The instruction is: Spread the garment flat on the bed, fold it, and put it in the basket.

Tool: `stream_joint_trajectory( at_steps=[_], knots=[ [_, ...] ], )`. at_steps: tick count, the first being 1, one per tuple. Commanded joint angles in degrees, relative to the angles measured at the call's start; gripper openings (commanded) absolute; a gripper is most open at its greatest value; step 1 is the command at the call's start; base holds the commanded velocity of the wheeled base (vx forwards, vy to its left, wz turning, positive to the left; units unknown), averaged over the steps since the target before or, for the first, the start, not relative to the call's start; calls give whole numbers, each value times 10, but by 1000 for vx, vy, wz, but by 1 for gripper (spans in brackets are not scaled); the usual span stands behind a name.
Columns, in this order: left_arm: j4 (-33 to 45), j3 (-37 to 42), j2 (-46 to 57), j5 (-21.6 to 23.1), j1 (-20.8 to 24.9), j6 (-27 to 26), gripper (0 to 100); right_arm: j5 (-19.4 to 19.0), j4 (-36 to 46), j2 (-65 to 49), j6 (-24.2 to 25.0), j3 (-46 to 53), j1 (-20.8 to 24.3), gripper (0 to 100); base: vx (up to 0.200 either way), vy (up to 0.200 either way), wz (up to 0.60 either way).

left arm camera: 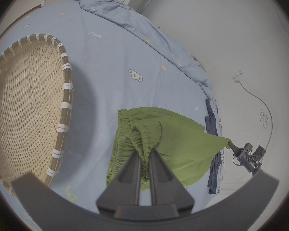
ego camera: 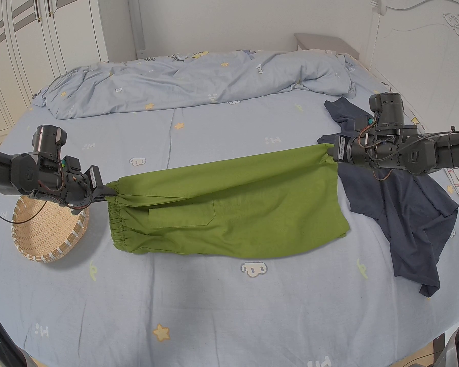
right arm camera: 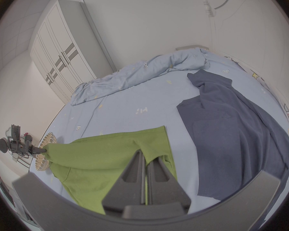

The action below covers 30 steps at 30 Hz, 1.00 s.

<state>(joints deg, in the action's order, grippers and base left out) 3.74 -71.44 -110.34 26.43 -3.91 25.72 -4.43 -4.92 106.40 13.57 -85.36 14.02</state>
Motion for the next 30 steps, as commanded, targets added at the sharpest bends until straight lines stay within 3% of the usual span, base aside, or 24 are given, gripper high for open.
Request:
stream_joint_trajectory(
  at_steps=[1, 12, 30],
  knots=[
    [0, -8, -11, 0, 7, -7, 0, -1, -3, 20, -1, 0, -3, 0, 0, 0, 0],
    [-7, -33, -57, -37, 15, -16, 0, -1, -47, 60, -1, -2, -7, 0, 0, 0, 0],
    [-14, -64, -83, -38, 16, -14, 0, -1, -89, 97, -1, -5, -4, 0, 0, 0, 0]
  ],
)
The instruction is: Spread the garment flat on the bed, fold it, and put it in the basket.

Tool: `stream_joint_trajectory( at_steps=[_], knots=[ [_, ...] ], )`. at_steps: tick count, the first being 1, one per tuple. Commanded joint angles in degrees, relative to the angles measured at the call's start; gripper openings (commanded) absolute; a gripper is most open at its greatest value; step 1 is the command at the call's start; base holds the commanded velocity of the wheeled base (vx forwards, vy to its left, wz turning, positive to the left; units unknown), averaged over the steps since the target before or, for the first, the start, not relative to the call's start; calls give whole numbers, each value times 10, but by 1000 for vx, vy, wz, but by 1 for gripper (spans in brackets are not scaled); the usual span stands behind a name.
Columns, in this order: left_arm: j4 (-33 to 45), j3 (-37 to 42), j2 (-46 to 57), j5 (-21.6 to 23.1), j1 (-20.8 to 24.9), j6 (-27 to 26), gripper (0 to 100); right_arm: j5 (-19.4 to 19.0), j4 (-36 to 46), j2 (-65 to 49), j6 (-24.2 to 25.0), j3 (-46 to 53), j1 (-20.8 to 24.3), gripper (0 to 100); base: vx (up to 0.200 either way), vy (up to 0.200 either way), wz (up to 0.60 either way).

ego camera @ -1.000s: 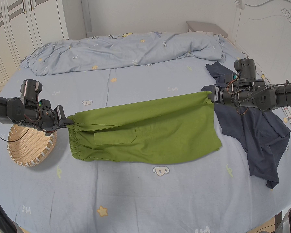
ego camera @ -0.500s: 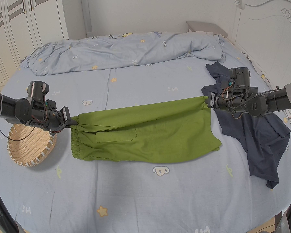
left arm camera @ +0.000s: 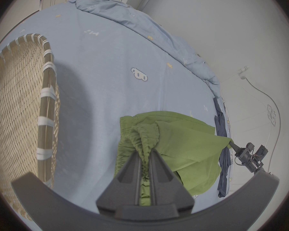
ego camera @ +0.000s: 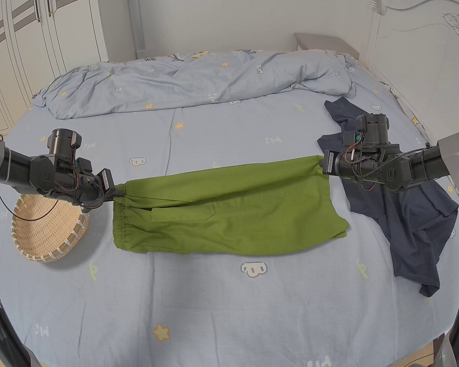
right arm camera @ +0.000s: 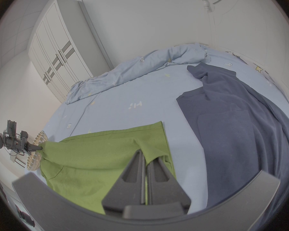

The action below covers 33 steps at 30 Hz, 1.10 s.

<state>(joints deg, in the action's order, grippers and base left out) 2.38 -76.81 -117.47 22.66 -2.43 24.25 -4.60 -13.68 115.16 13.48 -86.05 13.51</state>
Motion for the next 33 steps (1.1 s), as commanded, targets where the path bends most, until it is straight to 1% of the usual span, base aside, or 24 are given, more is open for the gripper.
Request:
stream_joint_trajectory(
  at_steps=[1, 7, 8, 9, 18, 21, 27, 30, 33],
  knots=[
    [0, -13, -14, 1, 1, 1, 0, 0, -1, 11, 0, 2, 1, 0, 0, 0, 0],
    [2, -29, -27, -1, 5, 1, 0, 0, -3, 21, 0, 0, 3, 0, 0, 0, 0],
    [2, -30, -27, -1, 5, 1, 100, 0, -3, 21, 0, 0, 4, 0, 0, 0, 0],
    [2, -35, -33, -1, 8, 1, 100, 0, -3, 22, -1, -1, 4, 100, 0, 0, 0],
    [1, -46, -42, -1, 20, 5, 100, 1, -27, 36, -7, 9, 4, 100, 0, 0, 0],
    [3, -44, -32, -1, 30, 7, 100, 0, -28, 45, -5, 17, -1, 100, 0, 0, 0],
    [1, -46, -22, -5, 33, 12, 100, -2, -45, 48, 1, 27, -16, 100, 0, 0, 0],
    [-1, -63, -29, -6, 33, 23, 100, -2, -70, 46, 5, 43, -19, 100, 0, 0, 0],
    [-2, -98, -51, -6, 33, 46, 100, -3, -88, 42, 10, 62, -20, 100, 0, 0, 0]
  ],
)
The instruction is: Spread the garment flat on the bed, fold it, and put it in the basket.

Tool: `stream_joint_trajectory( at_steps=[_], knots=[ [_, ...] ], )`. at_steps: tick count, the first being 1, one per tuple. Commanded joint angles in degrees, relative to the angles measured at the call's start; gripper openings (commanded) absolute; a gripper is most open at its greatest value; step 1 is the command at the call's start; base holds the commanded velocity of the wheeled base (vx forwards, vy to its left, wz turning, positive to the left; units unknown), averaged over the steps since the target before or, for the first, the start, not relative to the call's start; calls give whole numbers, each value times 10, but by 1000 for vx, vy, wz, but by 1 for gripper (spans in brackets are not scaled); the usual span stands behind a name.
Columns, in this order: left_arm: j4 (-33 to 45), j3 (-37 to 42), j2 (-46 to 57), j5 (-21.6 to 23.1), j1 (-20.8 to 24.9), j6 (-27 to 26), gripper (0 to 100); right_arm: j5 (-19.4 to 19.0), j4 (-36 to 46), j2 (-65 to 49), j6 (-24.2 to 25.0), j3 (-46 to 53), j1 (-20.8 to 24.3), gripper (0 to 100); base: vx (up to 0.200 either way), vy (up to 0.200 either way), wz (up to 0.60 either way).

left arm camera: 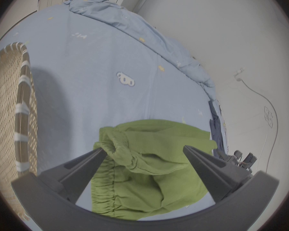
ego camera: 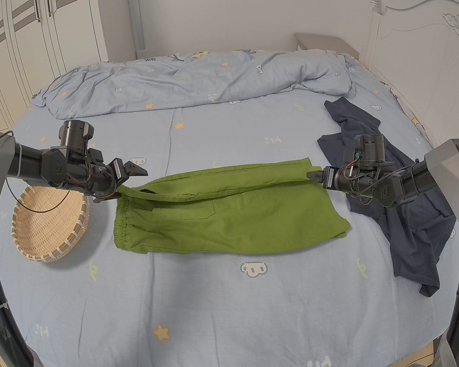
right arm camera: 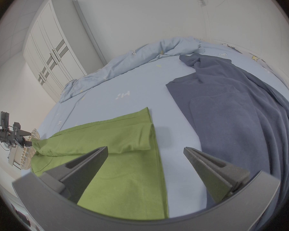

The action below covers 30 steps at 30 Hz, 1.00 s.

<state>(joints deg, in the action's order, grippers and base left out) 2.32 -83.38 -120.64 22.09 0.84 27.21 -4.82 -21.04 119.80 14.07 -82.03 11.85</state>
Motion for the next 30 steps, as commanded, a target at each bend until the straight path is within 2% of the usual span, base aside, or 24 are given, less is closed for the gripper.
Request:
stream_joint_trajectory(
  at_steps=[1, 3, 5, 10, 18, 20, 21, 22, 23, 24, 25, 26, 28, 30],
  knots=[
    [-5, -64, -36, 1, 0, 36, 100, -2, -24, -10, 12, 33, -3, 100, 0, 0, 0],
    [-5, -64, -36, 1, 0, 36, 100, -2, -24, -10, 12, 33, -3, 100, 0, 0, 0],
    [-6, -136, -87, -3, 8, 85, 100, -11, -38, -28, 28, 57, -4, 100, 0, 0, 0],
    [-11, -162, -124, -25, 10, 85, 100, -14, -37, -26, 29, 35, -20, 100, 0, 0, 0],
    [-11, -169, -126, -29, 19, 83, 100, -25, -32, -30, 33, 33, -30, 100, 0, 0, 0],
    [-8, -160, -102, -40, 23, 86, 100, -62, -15, -47, 54, 25, -46, 100, 0, 0, 0],
    [-8, -158, -97, -42, 24, 86, 100, -66, -9, -49, 59, 21, -48, 100, 0, 0, 0],
    [-7, -140, -67, -47, 26, 86, 100, -88, 32, -54, 81, -9, -62, 100, 0, 0, 0],
    [-7, -140, -67, -47, 26, 86, 100, -88, 32, -54, 81, -9, -62, 100, 0, 0, 0],
    [-11, -111, -28, -43, 21, 83, 100, -119, 108, -55, 105, -48, -81, 100, 0, 0, 0],
    [-12, -108, -25, -42, 21, 82, 100, -122, 115, -55, 105, -51, -82, 100, 0, 0, 0],
    [-12, -78, 17, -31, 16, 81, 100, -190, 189, -55, 109, -78, -98, 100, 0, 0, 0],
    [-13, -35, 52, -8, 7, 80, 100, -259, 214, -55, 109, -81, -107, 100, 0, 0, 0],
    [-16, 5, 71, 10, 1, 74, 100, -280, 217, -54, 107, -80, -105, 100, 0, 0, 0]
  ],
)
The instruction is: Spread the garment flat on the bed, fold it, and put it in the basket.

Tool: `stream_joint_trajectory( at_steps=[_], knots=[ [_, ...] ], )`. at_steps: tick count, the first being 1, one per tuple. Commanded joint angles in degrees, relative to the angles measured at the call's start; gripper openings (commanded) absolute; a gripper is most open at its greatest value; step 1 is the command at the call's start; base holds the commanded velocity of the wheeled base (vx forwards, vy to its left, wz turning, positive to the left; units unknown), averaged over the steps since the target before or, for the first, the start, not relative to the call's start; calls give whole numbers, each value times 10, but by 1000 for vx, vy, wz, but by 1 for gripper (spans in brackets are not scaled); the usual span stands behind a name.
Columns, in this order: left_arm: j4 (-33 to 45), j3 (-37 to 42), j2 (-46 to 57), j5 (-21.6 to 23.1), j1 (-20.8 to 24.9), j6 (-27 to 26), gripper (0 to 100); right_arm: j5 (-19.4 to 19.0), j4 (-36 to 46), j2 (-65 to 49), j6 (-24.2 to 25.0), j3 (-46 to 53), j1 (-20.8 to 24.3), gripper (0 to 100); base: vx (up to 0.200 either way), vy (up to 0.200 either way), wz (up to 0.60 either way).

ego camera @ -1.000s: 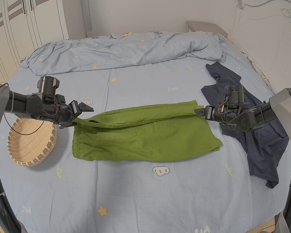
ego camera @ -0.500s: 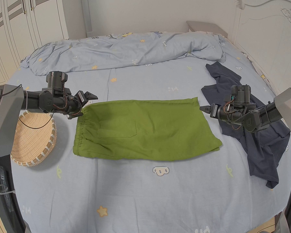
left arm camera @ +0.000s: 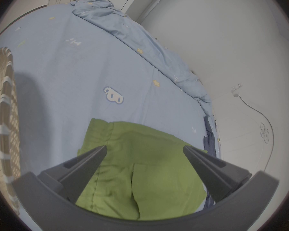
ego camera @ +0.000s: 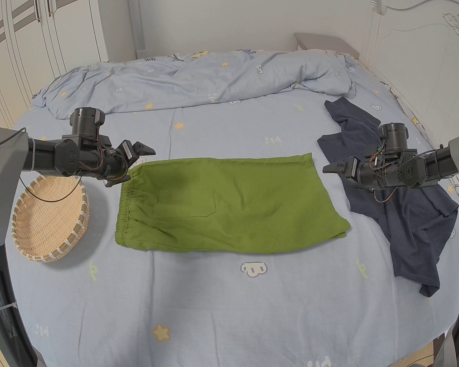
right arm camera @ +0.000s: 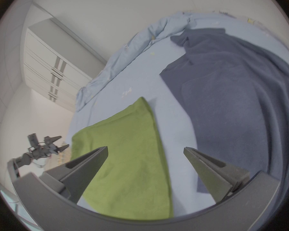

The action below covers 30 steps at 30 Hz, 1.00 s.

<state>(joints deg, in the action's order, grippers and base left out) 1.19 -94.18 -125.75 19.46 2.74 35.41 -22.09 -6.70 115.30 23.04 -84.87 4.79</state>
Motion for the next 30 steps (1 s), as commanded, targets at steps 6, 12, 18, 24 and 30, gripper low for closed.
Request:
stream_joint_trajectory(
  at_steps=[6, 12, 18, 24, 30],
  knots=[
    [-84, 265, 125, 81, -60, -106, 100, -107, 93, 9, -14, -52, -24, 100, 0, 0, 0],
    [-160, 308, 89, 122, -74, -115, 100, -107, 94, 9, -16, -48, -12, 100, 0, 0, 0],
    [-199, 306, 39, 121, -63, -116, 100, -107, 93, 5, -26, -37, -10, 100, 0, 0, 0],
    [-226, 300, 9, 124, -55, -115, 100, -106, 94, 5, -26, -35, -4, 100, 0, 0, 0],
    [-244, 298, -6, 124, -51, -114, 100, -106, 93, 5, -26, -30, -4, 100, 0, 0, 0]
  ],
)
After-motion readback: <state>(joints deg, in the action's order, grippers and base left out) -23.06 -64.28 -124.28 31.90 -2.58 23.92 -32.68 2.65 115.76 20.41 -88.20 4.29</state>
